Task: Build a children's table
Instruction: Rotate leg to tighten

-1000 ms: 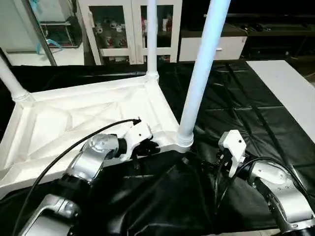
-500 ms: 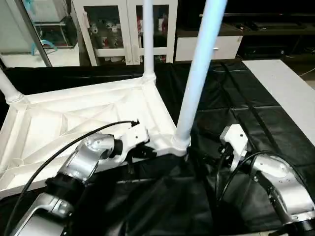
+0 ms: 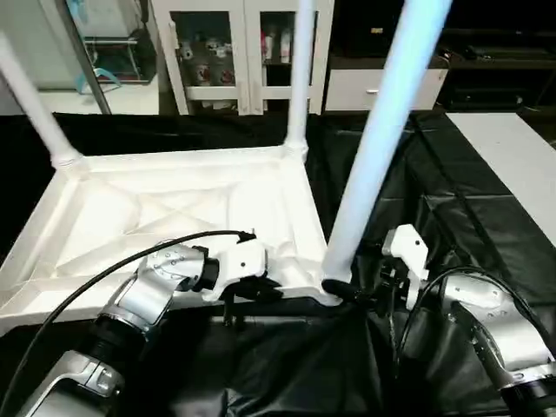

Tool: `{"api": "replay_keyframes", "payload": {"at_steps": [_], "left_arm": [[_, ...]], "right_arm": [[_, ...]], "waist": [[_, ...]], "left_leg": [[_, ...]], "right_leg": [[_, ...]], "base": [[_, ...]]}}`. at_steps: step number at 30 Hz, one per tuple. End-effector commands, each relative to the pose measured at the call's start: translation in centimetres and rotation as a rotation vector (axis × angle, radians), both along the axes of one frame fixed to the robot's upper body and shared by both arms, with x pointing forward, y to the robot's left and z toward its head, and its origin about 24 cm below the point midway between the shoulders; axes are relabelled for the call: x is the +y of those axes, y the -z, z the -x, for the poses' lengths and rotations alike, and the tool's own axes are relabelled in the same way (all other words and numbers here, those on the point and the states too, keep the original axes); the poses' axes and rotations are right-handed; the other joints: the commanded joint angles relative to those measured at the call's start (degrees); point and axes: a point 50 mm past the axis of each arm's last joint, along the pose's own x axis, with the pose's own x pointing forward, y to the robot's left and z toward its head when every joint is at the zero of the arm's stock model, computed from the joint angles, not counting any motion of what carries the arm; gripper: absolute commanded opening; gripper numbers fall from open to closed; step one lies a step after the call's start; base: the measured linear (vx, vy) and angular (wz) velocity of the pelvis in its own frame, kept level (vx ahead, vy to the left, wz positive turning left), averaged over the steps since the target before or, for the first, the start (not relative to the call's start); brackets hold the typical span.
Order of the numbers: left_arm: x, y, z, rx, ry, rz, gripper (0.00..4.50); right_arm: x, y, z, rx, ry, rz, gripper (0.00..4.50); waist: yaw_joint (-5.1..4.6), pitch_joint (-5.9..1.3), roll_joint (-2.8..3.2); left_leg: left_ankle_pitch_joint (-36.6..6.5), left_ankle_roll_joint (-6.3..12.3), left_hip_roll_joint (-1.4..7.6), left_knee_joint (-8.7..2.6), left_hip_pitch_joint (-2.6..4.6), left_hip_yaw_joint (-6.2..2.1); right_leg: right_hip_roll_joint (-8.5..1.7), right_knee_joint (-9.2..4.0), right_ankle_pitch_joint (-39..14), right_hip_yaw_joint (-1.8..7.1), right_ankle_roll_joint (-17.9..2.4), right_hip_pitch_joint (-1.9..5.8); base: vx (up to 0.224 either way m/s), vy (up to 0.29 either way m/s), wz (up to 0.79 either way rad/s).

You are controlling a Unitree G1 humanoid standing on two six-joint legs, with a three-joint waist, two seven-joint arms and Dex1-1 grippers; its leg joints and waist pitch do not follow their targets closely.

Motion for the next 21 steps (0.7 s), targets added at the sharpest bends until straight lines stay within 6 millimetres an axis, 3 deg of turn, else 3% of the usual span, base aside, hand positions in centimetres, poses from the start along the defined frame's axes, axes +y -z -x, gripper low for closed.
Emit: {"api": "replay_keyframes", "payload": {"at_steps": [1, 5, 8, 13, 21], "left_arm": [[-1.1, 0.3, 0.8, 0.004, 0.107, -0.002, 0.00], [-1.2, 0.1, 0.9, 0.004, 0.133, 0.004, 0.00], [-1.3, 0.1, 1.0, 0.001, 0.140, 0.002, 0.00], [-1.2, 0.1, 0.9, -0.001, 0.142, -0.004, 0.00], [-0.9, 0.3, 0.9, 0.006, 0.140, -0.016, 0.00]], "right_arm": [[0.4, -0.1, -0.3, -0.013, -0.023, 0.016, 4.43], [0.9, 0.5, -0.8, 0.003, -0.033, 0.025, 4.43], [1.2, 0.6, -1.0, 0.006, -0.041, 0.021, 4.43], [1.6, 0.7, -1.3, 0.010, -0.046, 0.001, 4.43], [1.8, 1.1, -1.1, 0.028, -0.075, -0.017, 3.78]], "waist": [[-0.44, -3.15, -0.79], [-0.31, -3.31, -0.38], [-0.24, -3.35, -0.46], [-0.23, -3.30, -0.37], [-0.21, -3.33, -0.01]], "left_leg": [[-12.2, 2.58, 3.52, -4.76, 0.50, -1.11], [-11.0, 2.61, 3.56, -4.68, 0.44, -1.11], [-10.6, 2.73, 3.59, -4.61, 0.46, -0.96], [-11.6, 2.45, 3.63, -4.67, 0.52, -0.90], [-13.0, 1.67, 3.68, -4.78, 0.60, -0.90]], "right_leg": [[-3.56, -3.52, -17.0, 2.66, -12.1, 2.29], [-3.49, -3.05, -13.5, 2.56, -13.3, 2.37], [-3.39, -2.89, -11.8, 2.57, -13.8, 2.50], [-3.49, -3.02, -13.2, 2.58, -13.7, 2.49], [-3.36, -3.00, -12.7, 2.56, -13.8, 2.50]], "base": [[0.000, 0.000, 0.00], [0.000, 0.000, 0.00], [0.000, 0.000, 0.00], [0.000, 0.000, 0.00], [0.000, 0.000, 0.00]]}}
